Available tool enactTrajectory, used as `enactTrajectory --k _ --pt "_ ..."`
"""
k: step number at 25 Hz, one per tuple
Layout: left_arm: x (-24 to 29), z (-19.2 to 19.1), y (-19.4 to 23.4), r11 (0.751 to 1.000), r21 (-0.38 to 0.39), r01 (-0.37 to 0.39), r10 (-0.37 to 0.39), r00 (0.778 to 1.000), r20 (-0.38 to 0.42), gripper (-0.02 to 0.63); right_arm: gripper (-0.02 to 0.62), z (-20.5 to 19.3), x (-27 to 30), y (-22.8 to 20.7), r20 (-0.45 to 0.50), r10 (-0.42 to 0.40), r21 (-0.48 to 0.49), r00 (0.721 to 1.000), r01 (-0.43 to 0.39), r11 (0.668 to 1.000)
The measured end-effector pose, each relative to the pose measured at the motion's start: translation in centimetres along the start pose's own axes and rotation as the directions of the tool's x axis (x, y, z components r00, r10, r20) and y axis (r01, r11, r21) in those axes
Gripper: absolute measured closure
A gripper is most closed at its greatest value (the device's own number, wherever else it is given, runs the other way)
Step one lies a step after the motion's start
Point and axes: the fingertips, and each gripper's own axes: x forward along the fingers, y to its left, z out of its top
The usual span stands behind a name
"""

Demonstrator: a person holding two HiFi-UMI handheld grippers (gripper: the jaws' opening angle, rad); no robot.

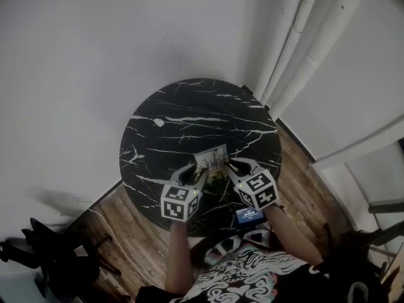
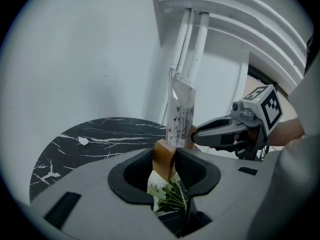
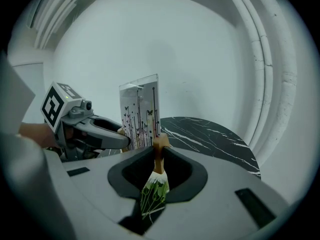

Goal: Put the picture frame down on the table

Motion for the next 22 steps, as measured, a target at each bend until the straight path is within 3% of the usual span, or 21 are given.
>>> enactTrajectory --k 22 --pt "3.7 -0.1 2.4 1.000 -0.005 0.003 -0.003 0.999 -0.054 0.457 0.538 -0.6 3.4 -2.8 -0.059 0.024 0.000 0.998 -0.025 1.000"
